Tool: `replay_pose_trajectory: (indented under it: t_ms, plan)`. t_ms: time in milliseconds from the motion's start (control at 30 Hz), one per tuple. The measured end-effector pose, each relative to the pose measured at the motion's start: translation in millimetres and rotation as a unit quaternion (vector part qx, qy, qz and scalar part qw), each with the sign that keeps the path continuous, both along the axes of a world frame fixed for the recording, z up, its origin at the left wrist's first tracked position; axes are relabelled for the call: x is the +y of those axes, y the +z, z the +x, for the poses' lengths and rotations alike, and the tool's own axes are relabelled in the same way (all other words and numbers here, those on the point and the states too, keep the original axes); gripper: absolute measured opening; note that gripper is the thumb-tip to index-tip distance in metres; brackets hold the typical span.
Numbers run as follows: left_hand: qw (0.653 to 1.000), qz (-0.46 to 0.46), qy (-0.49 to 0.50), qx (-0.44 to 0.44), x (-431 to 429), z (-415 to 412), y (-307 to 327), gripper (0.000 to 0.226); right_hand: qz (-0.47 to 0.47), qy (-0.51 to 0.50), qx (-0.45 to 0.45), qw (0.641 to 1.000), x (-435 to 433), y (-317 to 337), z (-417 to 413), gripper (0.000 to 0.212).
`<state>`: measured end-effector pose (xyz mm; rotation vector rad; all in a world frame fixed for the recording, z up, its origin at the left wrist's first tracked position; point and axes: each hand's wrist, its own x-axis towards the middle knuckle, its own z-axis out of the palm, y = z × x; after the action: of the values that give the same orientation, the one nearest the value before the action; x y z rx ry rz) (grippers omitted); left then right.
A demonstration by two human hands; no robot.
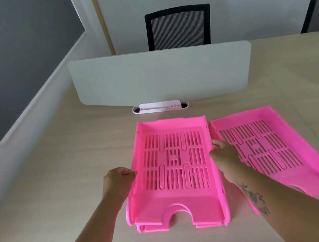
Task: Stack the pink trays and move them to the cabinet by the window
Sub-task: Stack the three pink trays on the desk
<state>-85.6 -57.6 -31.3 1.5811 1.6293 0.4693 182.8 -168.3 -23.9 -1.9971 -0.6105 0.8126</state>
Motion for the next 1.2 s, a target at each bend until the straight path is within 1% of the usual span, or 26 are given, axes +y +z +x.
replay_pose_trajectory:
  t_ms: [100, 200, 267, 333, 367, 433, 500, 567, 667, 767, 833, 900, 1000, 1067, 1133, 1200]
  plan:
    - [1.0, 0.006, 0.006, -0.013, -44.4, 19.8, -12.7, 0.023, -0.012, 0.036, -0.027, 0.999, -39.2, -6.0, 21.2, 0.052]
    - [0.999, -0.009, 0.017, -0.034, -71.1, 30.0, -21.3, 0.021, -0.009, 0.059, -0.033, 0.998, -65.4, -9.5, 34.1, 0.057]
    - [1.0, -0.024, -0.004, -0.017, -81.7, 34.9, -27.6, 0.027, -0.008, 0.062, -0.029, 0.998, -79.8, -12.0, 39.2, 0.058]
    - [0.997, -0.065, -0.02, -0.036, -89.7, 40.3, -32.6, 0.037, -0.024, 0.066, -0.022, 0.997, -91.4, -17.8, 39.1, 0.053]
    - [0.993, -0.1, -0.02, -0.066, -94.0, 43.7, -34.3, 0.041, -0.039, 0.058, -0.002, 0.998, -96.0, -22.5, 36.8, 0.054]
    - [0.983, -0.146, -0.006, -0.111, -101.7, 50.4, -40.1, 0.049, -0.059, 0.003, 0.066, 0.996, -104.6, -33.5, 31.8, 0.061]
    - [0.98, -0.159, 0.024, -0.114, -107.3, 57.0, -44.6, 0.053, -0.071, -0.063, 0.114, 0.989, -110.6, -39.2, 28.0, 0.064]
    - [0.98, -0.161, 0.045, -0.112, -107.6, 62.7, -47.8, 0.054, -0.071, -0.094, 0.124, 0.985, -112.1, -35.9, 25.8, 0.062]
    - [0.979, -0.157, 0.042, -0.127, -95.8, 65.6, -48.4, 0.053, -0.051, -0.121, 0.13, 0.983, -104.5, -30.4, 24.6, 0.055]
    - [0.98, -0.152, 0.04, -0.12, -79.9, 64.7, -45.3, 0.054, -0.057, -0.101, 0.139, 0.983, -88.0, -29.0, 20.5, 0.043]
    - [0.982, -0.148, 0.028, -0.112, -67.1, 66.9, -42.4, 0.056, -0.068, -0.064, 0.139, 0.986, -76.6, -32.1, 25.4, 0.057]
    - [0.979, -0.155, 0.025, -0.126, -53.5, 71.3, -41.5, 0.054, -0.079, -0.036, 0.123, 0.989, -66.8, -38.6, 32.8, 0.065]
    - [0.976, -0.167, 0.032, -0.138, -52.7, 69.8, -42.5, 0.04, -0.086, 0.018, 0.037, 0.995, -73.9, -53.2, 28.5, 0.068]
    - [0.981, -0.142, 0.026, -0.132, -68.6, 56.3, -48.0, 0.035, -0.083, 0.041, -0.004, 0.996, -90.5, -66.9, 11.8, 0.065]
    - [0.986, -0.097, 0.02, -0.135, -85.6, 39.0, -53.8, 0.036, -0.072, 0.062, -0.034, 0.995, -104.6, -82.2, -4.9, 0.062]
    - [0.986, -0.06, 0.019, -0.157, -94.3, 28.2, -57.3, 0.036, -0.042, 0.057, -0.05, 0.996, -106.4, -90.8, -13.6, 0.059]
